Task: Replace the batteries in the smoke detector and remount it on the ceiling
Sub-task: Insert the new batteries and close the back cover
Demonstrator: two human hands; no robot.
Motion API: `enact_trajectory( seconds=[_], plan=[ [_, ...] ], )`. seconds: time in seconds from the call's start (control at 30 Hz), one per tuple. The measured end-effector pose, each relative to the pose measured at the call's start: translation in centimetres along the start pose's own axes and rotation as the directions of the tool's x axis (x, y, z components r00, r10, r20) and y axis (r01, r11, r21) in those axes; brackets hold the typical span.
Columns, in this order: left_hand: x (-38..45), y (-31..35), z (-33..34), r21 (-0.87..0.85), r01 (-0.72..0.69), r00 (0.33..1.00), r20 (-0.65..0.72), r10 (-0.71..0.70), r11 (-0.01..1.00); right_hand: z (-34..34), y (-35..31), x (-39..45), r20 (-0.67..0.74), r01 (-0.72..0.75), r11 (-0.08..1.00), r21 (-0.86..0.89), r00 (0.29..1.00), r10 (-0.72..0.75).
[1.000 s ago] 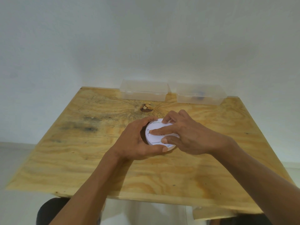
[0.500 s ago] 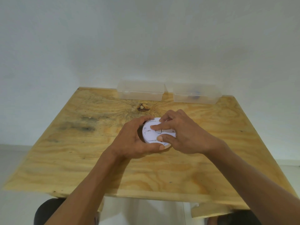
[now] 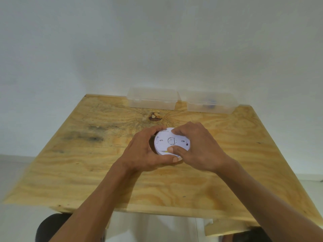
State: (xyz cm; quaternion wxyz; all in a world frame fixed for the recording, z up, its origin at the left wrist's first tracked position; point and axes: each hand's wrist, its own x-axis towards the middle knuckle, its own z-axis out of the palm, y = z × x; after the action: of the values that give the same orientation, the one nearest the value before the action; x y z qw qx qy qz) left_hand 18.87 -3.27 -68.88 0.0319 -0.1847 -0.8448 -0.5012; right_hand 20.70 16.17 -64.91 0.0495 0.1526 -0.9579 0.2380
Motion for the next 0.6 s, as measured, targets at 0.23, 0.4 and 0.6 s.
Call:
enact_trajectory(
  seconds=[0.23,0.4,0.6],
  plan=[
    [-0.2,0.3,0.0,0.016,0.009,1.000,-0.010,-0.009,1.000,0.2,-0.4,-0.5,-0.068,-0.060,0.996,0.064,0.996,0.065],
    [-0.3,0.4,0.0,0.010,0.026,1.000,-0.001,-0.026,1.000,-0.1,-0.4,-0.8,-0.086,-0.085,0.983,0.161,0.991,0.100],
    [-0.3,-0.2,0.0,0.022,0.035,0.999,0.014,-0.036,0.999,0.9,0.1,-1.3,-0.130,-0.112,0.948,0.297,0.979,0.157]
  ],
)
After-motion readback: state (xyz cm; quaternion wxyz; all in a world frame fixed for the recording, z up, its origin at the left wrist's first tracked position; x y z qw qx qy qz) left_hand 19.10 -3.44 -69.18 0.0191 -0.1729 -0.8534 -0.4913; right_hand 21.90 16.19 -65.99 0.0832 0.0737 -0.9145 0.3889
